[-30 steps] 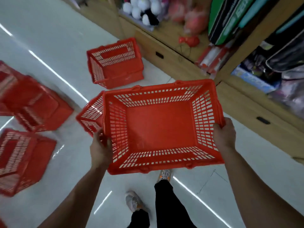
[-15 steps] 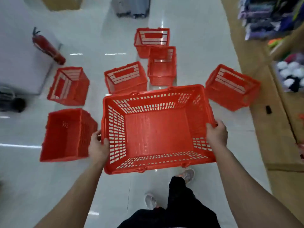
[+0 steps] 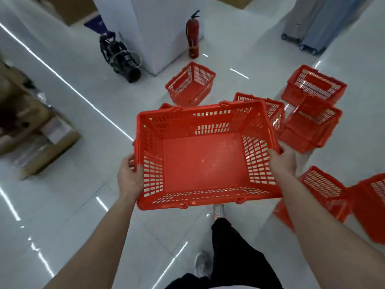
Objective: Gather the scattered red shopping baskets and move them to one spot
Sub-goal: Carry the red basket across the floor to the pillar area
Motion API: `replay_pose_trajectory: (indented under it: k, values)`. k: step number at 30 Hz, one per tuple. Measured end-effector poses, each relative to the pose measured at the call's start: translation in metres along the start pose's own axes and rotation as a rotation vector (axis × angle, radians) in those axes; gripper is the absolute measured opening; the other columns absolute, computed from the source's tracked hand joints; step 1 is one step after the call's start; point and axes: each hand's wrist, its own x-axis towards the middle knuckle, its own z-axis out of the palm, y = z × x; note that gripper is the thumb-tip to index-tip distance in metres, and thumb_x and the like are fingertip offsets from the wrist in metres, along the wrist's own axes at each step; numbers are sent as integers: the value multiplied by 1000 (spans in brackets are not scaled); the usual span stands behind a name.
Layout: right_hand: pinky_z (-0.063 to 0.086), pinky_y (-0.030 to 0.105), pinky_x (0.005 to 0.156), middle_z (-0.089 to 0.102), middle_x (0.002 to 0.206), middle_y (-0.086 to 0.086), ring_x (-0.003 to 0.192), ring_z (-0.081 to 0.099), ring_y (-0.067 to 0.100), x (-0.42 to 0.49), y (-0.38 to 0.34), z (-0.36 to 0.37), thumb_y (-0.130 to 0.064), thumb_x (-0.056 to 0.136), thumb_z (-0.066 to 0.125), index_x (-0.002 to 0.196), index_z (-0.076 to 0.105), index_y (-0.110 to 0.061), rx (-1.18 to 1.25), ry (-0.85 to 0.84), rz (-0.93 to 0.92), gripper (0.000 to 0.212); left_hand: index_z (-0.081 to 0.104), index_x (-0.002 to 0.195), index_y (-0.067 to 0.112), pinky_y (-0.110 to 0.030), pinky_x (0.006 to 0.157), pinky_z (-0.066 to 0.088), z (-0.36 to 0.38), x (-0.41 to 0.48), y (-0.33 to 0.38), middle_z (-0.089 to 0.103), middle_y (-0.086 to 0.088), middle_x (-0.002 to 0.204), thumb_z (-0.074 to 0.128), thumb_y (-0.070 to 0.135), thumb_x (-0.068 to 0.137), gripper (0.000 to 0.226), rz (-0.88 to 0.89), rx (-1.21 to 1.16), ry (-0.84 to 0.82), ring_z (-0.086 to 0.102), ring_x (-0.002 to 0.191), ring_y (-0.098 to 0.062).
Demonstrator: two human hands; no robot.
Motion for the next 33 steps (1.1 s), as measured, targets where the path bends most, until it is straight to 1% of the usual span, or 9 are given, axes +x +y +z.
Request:
replay_pose_trajectory:
  k: [4,9,12,15,19,22,27,30,33]
  values:
    - [45,31,78,71,95,-2,91,66,24,32,-33,67,-24,88,59,107,71,-19,-50,-74,-11,23,49,133,27,-17,53,47,-3,54,-19,62,8,104,57,31,99,35,-112,-14,47,64,75,-3]
    - [53,43,91,73,105,4,98,67,28,96,-65,163,-27,89,59,115,70,-19,-121,-179,-27,29,46,133,32,-24,58,53,20,122,-49,62,9,110,57,34,99,36,-242,-11,94,66,79,-7]
    - [51,40,86,73,100,6,97,67,31,147,-87,230,-25,89,60,108,70,-15,-205,-245,-69,25,47,134,31,-38,74,59,43,164,-64,63,8,111,55,33,99,35,-323,-2,146,69,86,-15]
    - [48,37,84,73,104,8,100,66,32,196,-110,299,-24,89,59,111,70,-13,-284,-309,-113,27,49,134,29,-42,81,58,74,204,-76,62,8,110,54,29,99,34,-411,-10,203,68,90,-18]
    - [48,34,77,72,93,1,93,68,29,259,-132,391,-27,84,60,111,72,-14,-359,-386,-183,32,51,133,24,-33,75,57,122,256,-98,62,8,107,56,26,100,34,-508,-45,277,67,86,-13]
    - [54,42,87,74,102,6,96,68,27,296,-146,456,-30,81,59,114,71,-14,-384,-423,-225,38,53,126,24,-15,62,45,150,290,-117,62,11,98,59,26,97,30,-562,-72,333,62,77,0]
    - [52,32,82,72,98,-3,88,67,17,328,-162,542,-35,80,59,110,70,-20,-409,-491,-309,36,47,115,27,-8,51,39,172,330,-151,59,17,87,69,30,90,33,-704,-92,308,61,68,3]
    - [51,32,82,72,97,0,88,66,18,339,-156,580,-29,81,62,108,71,-19,-442,-530,-311,30,43,113,30,-17,54,44,184,339,-175,60,16,91,68,29,89,35,-757,-77,246,62,71,0]
    - [43,13,66,70,87,-4,74,63,6,343,-144,607,-26,80,64,97,69,-25,-450,-565,-265,18,40,114,32,-27,60,52,194,339,-194,60,16,92,67,30,90,36,-811,-69,183,64,76,-3]
